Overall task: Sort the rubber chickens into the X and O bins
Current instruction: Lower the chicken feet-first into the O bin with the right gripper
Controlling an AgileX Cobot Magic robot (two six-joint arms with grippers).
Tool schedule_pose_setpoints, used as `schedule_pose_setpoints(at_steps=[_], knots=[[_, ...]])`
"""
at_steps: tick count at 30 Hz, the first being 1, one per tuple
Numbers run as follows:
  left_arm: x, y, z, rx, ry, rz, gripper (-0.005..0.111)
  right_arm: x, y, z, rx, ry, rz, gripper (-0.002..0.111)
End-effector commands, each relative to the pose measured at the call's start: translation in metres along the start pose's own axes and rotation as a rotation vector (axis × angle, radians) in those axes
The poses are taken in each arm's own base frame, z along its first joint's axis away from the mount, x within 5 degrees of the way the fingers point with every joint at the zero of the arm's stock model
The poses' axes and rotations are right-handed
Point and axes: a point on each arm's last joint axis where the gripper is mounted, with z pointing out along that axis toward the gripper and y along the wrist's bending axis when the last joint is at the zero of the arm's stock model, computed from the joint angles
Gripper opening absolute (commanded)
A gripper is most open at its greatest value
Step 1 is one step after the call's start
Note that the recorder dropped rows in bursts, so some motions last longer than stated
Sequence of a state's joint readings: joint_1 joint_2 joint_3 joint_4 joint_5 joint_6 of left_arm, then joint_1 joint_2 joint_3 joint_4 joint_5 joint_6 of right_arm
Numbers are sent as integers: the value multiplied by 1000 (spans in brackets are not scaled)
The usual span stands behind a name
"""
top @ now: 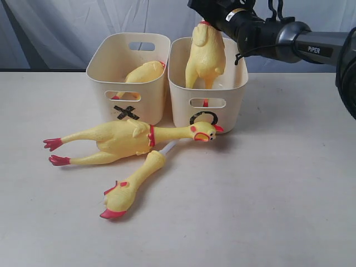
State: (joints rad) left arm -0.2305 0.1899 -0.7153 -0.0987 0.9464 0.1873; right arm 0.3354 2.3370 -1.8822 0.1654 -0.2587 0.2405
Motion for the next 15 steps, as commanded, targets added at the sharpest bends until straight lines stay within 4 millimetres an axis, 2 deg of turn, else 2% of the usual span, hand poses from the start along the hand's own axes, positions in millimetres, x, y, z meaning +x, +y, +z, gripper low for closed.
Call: schedule_pose_setpoints(at_steps=[1,15], knots=[[2,0,-2,-3,8,3,0,1,1,1,0,-6,16,-1],[3,0,-2,-1,18,3,0,10,-1,2,18,64,20,-1]])
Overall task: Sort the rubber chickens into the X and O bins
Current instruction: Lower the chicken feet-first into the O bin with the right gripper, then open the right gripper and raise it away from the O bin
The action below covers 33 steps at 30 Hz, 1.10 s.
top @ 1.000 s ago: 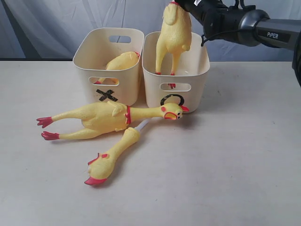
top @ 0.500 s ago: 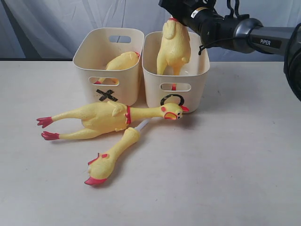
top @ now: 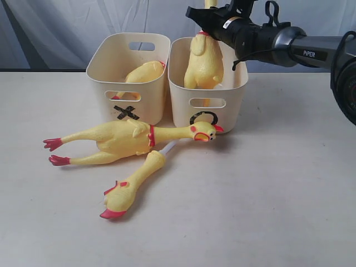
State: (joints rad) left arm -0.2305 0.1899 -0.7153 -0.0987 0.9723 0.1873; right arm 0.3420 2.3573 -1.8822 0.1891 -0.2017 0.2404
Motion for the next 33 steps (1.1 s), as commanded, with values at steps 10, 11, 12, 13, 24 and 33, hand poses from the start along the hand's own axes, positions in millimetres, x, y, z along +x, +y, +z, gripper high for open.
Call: schedule_pose_setpoints(at_steps=[10,11,12,13,24,33], knots=[[1,0,-2,-6,-7,3,0,-5,1,-1,3,11,-1,-1],[1,0,-2,-6,-7,3,0,-4,1,-1,4,15,-1,-1],[1,0,-2,-6,-7,3,0,-4,1,-2,4,18,-1,-1],[1,0,-2,-6,-7,3,0,-4,1,-2,5,22,-1,0],[1,0,-2,-6,-7,3,0,-5,1,-1,2,8,-1,34],[1,0,-2,-6,-7,3,0,-7,2,-2,0,2,1,34]])
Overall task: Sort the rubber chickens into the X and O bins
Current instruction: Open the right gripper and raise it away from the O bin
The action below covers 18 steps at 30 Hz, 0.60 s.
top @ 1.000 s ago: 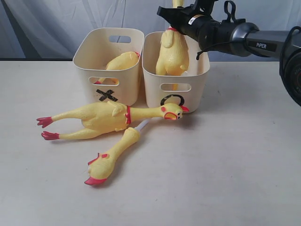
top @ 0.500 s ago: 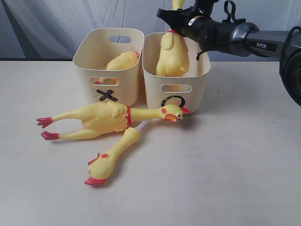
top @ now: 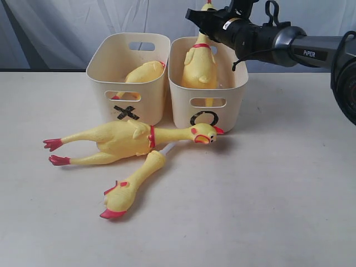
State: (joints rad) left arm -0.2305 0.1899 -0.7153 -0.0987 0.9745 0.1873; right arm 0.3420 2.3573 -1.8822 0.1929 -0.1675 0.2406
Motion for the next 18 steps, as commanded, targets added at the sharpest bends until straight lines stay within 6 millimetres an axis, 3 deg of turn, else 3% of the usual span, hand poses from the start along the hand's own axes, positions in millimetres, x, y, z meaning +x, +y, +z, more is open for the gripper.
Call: schedule_pose_setpoints(at_steps=[1,8,15,17,18], knots=[[1,0,-1,-7,-9,3,0,-13,4,-4,-11,-32,-3,34],[1,0,-1,-7,-9,3,0,-40,17,-19,-26,-41,-1,34],[1,0,-1,-7,-9,3,0,-86,38,-56,-28,8,-174,33],[1,0,-1,-7,-9,3,0,-99,43,-69,-14,31,-227,25],[1,0,-1,-7,-9,3,0,-111,47,-83,12,69,-279,13]])
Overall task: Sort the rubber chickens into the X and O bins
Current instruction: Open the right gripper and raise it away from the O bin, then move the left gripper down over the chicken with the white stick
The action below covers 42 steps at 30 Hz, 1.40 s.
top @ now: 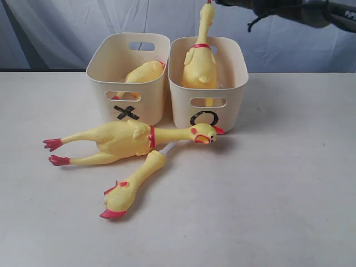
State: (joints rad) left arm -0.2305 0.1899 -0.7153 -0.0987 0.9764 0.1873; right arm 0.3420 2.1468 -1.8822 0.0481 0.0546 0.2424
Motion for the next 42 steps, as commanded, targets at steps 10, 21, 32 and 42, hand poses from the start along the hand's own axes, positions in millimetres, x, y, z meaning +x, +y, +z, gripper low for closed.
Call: schedule_pose_setpoints(at_steps=[10,21,32,42], knots=[[-3,-2,-2,14,-48,-22,0,-77,13,-110,136,268,-249,-1],[-21,-13,38,210,58,-133,0,-65,18,-155,80,404,-240,-1],[-29,-15,109,341,245,-74,1,-35,11,-209,59,376,-239,-1],[-19,-18,168,437,421,-163,49,-6,8,-266,-3,280,-145,-1]])
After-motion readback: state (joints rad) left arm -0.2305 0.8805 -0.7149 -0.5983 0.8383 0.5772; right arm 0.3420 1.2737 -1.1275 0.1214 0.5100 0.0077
